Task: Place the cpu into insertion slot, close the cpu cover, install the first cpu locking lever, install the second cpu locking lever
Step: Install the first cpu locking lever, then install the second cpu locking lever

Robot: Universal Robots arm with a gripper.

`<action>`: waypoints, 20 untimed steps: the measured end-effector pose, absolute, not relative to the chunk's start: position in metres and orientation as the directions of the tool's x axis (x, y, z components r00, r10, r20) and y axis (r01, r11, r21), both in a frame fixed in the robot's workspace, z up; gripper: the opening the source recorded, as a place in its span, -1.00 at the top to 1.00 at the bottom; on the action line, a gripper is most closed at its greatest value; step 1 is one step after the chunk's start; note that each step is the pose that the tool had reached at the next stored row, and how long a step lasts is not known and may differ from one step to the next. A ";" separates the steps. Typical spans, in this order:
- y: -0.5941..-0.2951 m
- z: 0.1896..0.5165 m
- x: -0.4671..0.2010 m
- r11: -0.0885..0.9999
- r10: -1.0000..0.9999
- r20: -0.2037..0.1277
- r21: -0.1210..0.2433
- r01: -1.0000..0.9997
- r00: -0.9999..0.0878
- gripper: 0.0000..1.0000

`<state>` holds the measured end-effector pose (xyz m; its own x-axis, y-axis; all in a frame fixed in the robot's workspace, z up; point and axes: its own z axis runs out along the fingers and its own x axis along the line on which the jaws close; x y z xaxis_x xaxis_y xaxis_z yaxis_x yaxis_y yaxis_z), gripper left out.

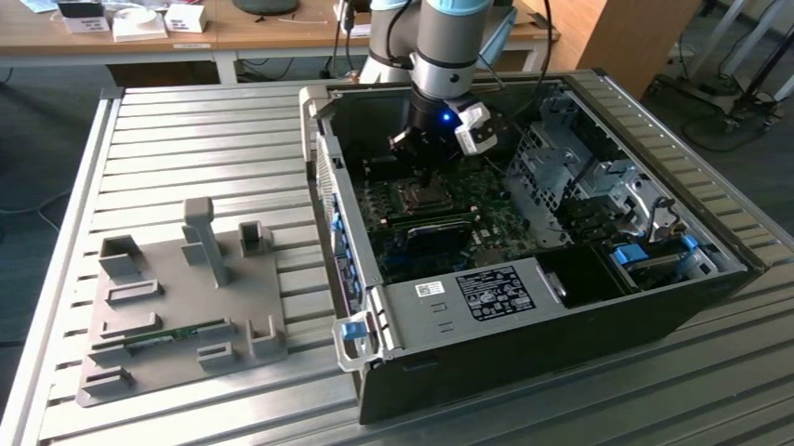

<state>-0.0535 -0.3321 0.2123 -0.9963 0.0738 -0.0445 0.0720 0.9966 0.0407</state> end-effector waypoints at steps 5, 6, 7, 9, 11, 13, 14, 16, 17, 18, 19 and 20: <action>-0.336 0.212 -0.054 0.997 0.074 -0.045 0.041 0.072 -0.996 0.79; -0.336 0.212 -0.054 0.997 0.074 -0.045 0.041 0.072 -0.996 0.79; -0.336 0.212 -0.054 0.997 0.074 -0.045 0.041 0.072 -0.996 0.79; -0.337 0.212 -0.054 0.997 0.074 -0.045 0.041 0.072 -0.996 0.79; -0.337 0.212 -0.054 0.997 0.074 -0.045 0.041 0.072 -0.996 0.79; -0.337 0.212 -0.054 0.997 0.074 -0.045 0.041 0.072 -0.996 0.79; -0.337 0.212 -0.054 0.997 0.074 -0.045 0.041 0.072 -0.996 0.79; -0.337 0.212 -0.054 0.997 0.074 -0.045 0.041 0.072 -0.996 0.79; -0.337 0.212 -0.054 0.997 0.074 -0.045 0.041 0.072 -0.996 0.79; -0.337 0.212 -0.054 0.997 0.074 -0.045 0.041 0.072 -0.996 0.79; -0.337 0.213 -0.054 0.997 0.074 -0.044 0.040 0.072 -0.996 0.79; -0.337 0.213 -0.054 0.997 0.074 -0.044 0.041 0.072 -0.996 0.79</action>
<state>-0.0536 -0.3370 0.2134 -0.9963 0.0739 -0.0444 0.0721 0.9966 0.0405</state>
